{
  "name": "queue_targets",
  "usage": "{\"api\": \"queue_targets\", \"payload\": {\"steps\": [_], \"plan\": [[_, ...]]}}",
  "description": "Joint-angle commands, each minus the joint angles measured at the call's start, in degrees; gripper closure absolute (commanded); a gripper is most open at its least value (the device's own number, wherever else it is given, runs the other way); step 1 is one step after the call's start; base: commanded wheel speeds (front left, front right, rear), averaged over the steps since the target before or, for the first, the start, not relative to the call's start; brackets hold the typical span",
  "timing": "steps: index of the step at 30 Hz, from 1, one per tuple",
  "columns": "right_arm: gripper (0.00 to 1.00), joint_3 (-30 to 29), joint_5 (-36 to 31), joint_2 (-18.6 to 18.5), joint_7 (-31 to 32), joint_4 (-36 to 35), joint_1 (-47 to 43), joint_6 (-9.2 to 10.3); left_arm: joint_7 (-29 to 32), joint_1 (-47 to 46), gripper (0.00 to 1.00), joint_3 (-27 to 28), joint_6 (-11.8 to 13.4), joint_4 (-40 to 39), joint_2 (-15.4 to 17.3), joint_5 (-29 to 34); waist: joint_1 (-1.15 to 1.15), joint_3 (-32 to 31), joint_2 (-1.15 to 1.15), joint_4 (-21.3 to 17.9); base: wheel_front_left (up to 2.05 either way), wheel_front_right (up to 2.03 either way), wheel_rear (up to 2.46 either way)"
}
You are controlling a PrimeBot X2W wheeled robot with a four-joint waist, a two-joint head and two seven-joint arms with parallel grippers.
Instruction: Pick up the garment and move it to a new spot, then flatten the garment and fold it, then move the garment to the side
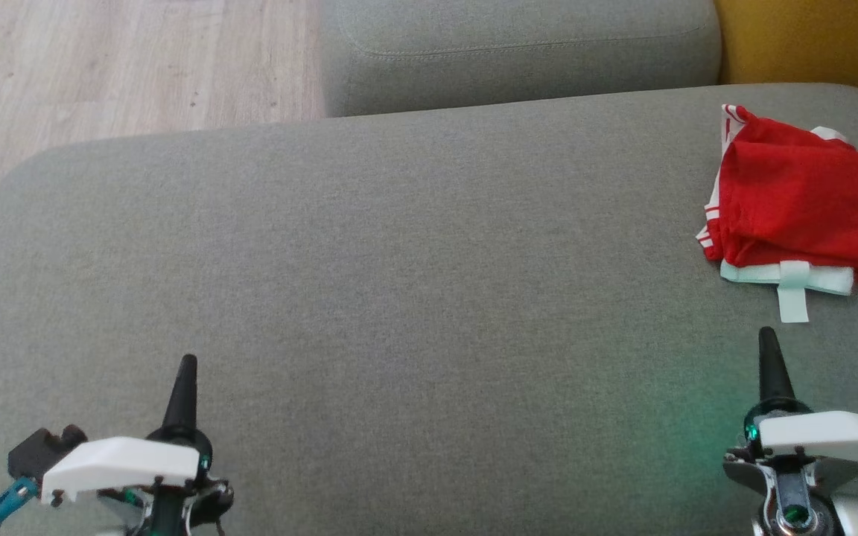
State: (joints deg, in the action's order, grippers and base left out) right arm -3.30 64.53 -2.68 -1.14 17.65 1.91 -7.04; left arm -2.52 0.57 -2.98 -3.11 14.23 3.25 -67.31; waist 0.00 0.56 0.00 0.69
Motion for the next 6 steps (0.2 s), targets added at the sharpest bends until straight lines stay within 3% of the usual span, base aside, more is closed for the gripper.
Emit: {"api": "queue_targets", "payload": {"steps": [1,6], "plan": [[1.00,0.4,2.0,-0.6,0.5,-2.2,3.2,-0.31,0.6,-3.6,1.00,1.8,-0.6,-1.6,0.9,-1.7,0.00,0.0,0.00,0.0,0.00,0.00,0.00],[1.00,0.0,5.2,-0.6,1.3,-2.4,3.3,-0.33,1.4,-4.0,1.00,2.5,-1.1,-1.5,0.9,-4.8,0.00,-0.1,0.00,-0.1,0.00,0.00,0.00]]}}
